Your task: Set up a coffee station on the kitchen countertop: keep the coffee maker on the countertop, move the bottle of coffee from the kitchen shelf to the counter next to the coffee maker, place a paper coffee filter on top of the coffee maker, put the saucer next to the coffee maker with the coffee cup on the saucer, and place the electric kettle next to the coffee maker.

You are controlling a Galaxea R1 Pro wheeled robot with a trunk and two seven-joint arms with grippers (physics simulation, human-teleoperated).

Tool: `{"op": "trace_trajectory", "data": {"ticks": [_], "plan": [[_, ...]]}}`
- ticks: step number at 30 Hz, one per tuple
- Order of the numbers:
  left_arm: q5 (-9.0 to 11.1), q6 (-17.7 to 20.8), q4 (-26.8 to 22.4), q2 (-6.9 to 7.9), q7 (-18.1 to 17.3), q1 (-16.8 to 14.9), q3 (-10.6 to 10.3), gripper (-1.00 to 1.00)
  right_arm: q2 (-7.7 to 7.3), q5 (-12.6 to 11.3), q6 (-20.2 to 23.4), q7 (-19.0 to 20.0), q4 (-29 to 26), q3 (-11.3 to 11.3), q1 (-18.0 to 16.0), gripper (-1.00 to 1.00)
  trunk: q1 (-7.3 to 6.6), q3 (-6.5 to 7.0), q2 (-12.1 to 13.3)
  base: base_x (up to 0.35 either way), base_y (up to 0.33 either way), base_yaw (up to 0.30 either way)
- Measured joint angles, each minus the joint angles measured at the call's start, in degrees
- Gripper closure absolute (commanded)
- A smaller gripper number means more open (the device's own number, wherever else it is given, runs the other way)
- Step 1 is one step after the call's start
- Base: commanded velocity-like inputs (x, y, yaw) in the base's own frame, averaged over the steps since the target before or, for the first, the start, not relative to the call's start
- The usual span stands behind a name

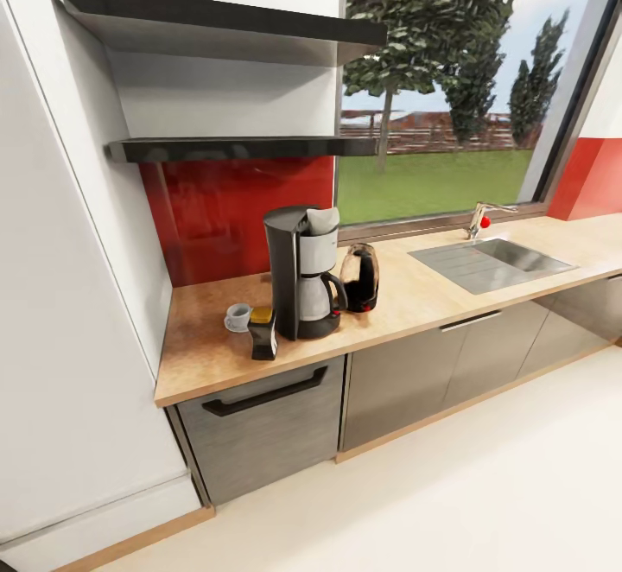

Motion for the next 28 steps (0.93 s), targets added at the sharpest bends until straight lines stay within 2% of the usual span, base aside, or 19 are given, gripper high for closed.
{"op": "trace_trajectory", "data": {"ticks": [17,28], "plan": [[0.5,0.2,0.0,0.24,-0.3,0.1,0.0,-1.0,0.04,0.0,-0.5,0.0,-0.4,0.0,0.0,-1.0,0.0,0.0,0.0,0.0,0.0,0.0],[0.6,0.3,0.0,-0.39,-0.4,0.6,0.1,-1.0,0.05,0.0,-0.5,0.0,-0.5,0.1,0.0,-1.0,0.0,0.0,0.0,0.0,0.0,0.0]]}}
